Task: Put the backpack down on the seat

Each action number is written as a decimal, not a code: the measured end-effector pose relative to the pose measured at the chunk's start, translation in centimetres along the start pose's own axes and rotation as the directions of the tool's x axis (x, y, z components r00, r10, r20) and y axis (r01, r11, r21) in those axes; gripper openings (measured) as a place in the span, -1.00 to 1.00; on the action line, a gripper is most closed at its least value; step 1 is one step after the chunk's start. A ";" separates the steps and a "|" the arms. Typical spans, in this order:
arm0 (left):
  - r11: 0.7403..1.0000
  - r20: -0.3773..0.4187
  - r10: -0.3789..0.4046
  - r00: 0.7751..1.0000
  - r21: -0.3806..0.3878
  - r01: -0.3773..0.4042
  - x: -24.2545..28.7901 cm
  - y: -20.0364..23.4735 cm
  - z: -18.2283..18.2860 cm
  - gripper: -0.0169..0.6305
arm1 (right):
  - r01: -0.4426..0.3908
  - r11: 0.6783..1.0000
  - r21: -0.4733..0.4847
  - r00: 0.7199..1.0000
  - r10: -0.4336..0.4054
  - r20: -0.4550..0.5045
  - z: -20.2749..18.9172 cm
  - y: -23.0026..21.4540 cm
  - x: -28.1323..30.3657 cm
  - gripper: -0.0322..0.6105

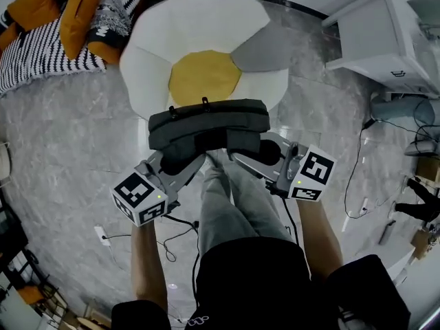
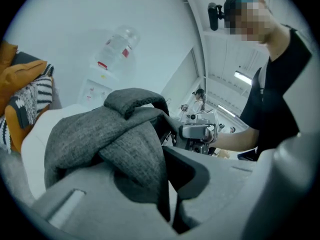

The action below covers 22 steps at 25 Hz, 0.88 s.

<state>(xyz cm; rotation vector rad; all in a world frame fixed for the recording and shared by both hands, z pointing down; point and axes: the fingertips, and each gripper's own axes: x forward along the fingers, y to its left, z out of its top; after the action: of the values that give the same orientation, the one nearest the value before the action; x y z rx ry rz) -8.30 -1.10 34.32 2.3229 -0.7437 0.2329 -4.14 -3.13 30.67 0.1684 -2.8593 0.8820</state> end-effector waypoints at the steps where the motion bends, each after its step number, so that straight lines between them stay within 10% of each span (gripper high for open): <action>1: 1.000 0.002 -0.001 1.000 -0.021 0.001 0.3 0.5 -0.8 -0.86 | 0.004 1.000 0.008 1.000 -0.004 -0.006 -0.8 -0.3 0.1 -0.68; 22: 0.986 -0.108 0.024 0.994 -0.164 -0.041 7.6 11.7 -14.9 -0.86 | 0.109 0.965 0.239 0.992 -0.122 0.039 -16.1 -11.1 3.5 -0.68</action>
<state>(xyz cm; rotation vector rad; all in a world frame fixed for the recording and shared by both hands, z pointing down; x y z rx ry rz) -8.18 -1.82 54.75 2.1248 -0.7204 0.2950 -4.24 -3.36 50.50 0.3864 -2.7495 1.2080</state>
